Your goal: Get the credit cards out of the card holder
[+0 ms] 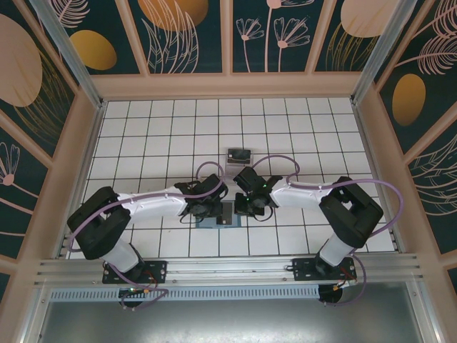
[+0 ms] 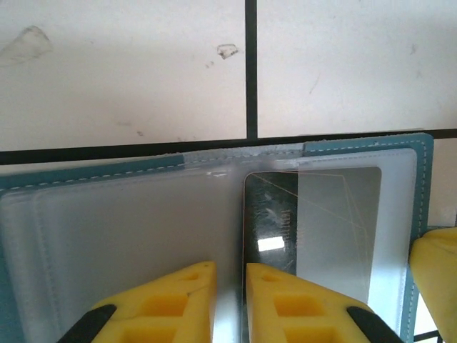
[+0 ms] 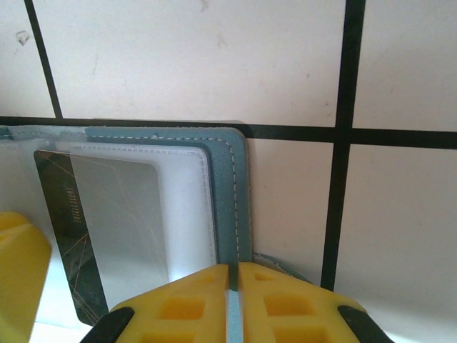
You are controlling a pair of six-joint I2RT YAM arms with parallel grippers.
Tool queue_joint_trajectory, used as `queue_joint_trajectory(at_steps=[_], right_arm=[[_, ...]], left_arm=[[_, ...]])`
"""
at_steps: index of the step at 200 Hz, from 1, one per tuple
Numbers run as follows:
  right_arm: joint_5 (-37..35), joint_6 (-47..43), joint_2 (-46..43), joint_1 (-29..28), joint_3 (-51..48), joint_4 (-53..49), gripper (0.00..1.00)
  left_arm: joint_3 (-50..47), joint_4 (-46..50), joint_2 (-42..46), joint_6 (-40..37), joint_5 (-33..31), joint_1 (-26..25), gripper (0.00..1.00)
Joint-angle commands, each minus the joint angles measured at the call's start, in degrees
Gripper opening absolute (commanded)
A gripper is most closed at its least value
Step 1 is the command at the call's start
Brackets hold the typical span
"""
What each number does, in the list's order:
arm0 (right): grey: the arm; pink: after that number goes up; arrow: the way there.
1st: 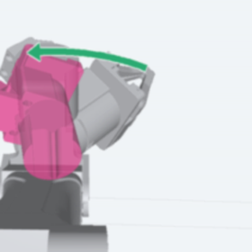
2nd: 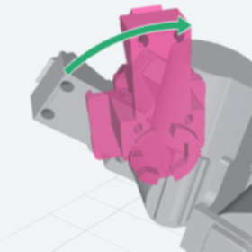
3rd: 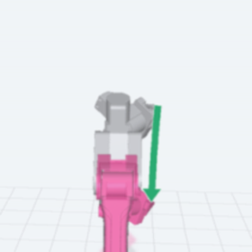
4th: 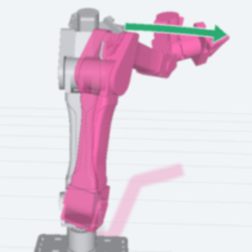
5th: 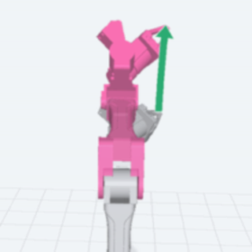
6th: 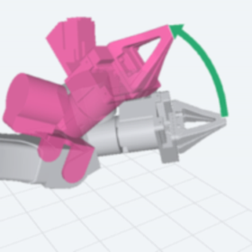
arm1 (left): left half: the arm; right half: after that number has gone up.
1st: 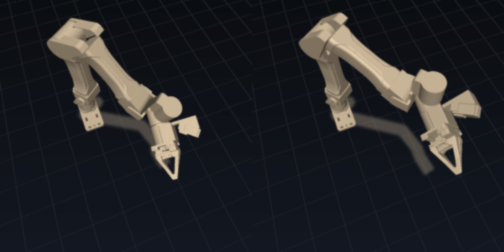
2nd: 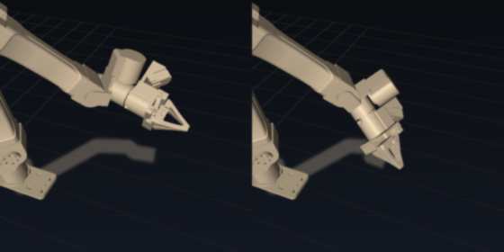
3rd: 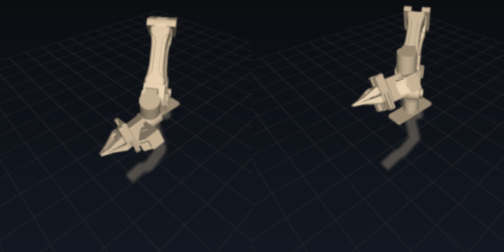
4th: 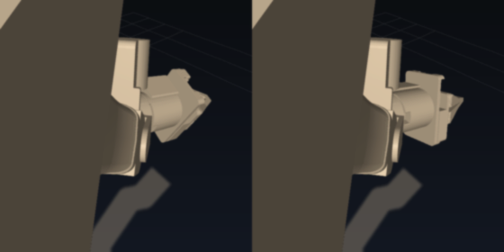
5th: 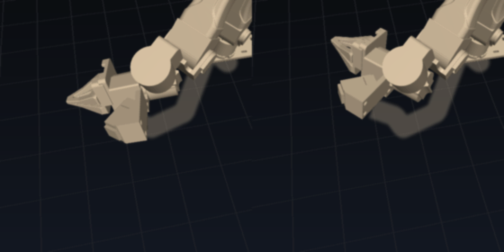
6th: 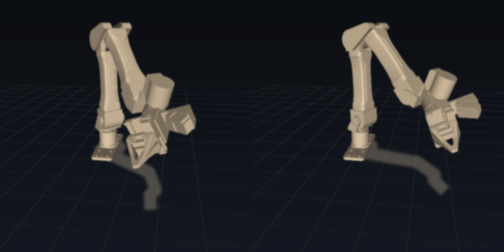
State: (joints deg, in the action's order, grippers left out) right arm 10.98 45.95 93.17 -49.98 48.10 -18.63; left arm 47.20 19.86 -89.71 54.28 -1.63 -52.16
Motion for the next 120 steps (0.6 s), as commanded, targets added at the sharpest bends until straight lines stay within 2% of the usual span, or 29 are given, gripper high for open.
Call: queue_joint_trajectory(at_steps=[1,34,120], right_arm=[[-0.8,0.2,-0.1,0.0,0.2,-1.8,0.13],[-0.8,0.4,-0.3,-0.2,-0.2,-1.8,0.13],[-0.7,-0.1,0.2,-0.1,0.9,-2.4,0.13]], left_arm=[[-0.1,-2.7,3.5,0.7,0.8,0.3,0.22],[-1.6,-8.5,3.6,2.1,5.6,0.8,0.23],[-7.5,-16.2,1.4,2.0,8.5,4.0,0.26]])
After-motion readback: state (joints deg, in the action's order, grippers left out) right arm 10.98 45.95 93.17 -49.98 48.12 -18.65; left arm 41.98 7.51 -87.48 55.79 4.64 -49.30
